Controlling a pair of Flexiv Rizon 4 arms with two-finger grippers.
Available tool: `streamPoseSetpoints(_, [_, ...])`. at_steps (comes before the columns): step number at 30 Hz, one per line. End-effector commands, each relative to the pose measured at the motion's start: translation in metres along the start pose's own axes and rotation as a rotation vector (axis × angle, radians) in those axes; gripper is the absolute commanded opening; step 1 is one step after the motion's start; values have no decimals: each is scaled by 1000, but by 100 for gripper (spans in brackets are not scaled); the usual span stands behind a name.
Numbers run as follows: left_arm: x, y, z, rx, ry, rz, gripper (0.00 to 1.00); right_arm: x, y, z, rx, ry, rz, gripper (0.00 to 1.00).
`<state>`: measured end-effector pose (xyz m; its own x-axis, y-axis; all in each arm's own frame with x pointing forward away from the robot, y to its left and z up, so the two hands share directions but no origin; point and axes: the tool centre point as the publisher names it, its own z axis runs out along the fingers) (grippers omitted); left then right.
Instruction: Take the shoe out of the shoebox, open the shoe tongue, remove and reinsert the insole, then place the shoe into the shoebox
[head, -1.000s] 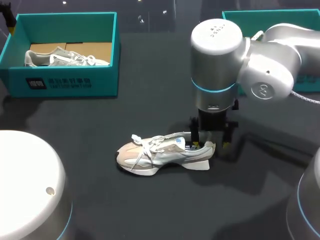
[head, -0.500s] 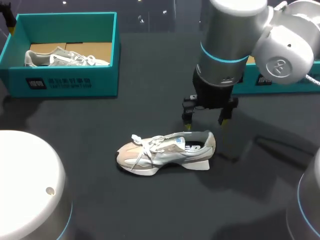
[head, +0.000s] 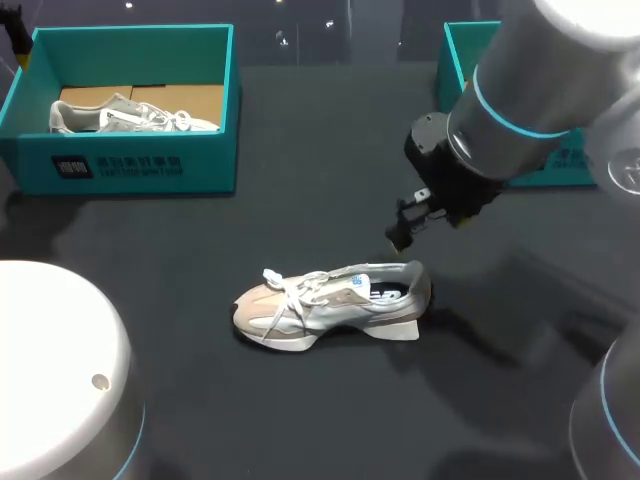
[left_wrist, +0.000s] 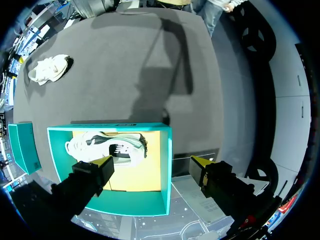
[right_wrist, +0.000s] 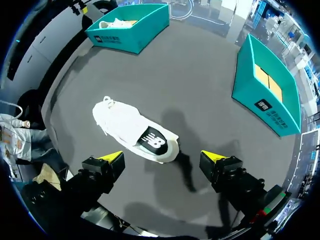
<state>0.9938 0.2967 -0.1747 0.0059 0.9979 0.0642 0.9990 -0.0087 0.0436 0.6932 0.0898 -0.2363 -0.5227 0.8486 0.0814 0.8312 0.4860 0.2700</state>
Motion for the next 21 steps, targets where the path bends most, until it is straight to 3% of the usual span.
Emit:
streamPoseSetpoints(1, [0, 0, 0, 1, 1, 1, 100, -7, -15, 1, -231, 130, -90, 100])
streamPoseSetpoints(13, [0, 0, 0, 1, 1, 1, 100, -57, -50, -17, -509, 350, -350, 100])
streamPoseSetpoints(18, [0, 0, 0, 1, 1, 1, 100, -71, -57, -10, -582, 359, -414, 100])
streamPoseSetpoints(21, [0, 0, 0, 1, 1, 1, 100, -73, -60, -8, -674, 373, -468, 100])
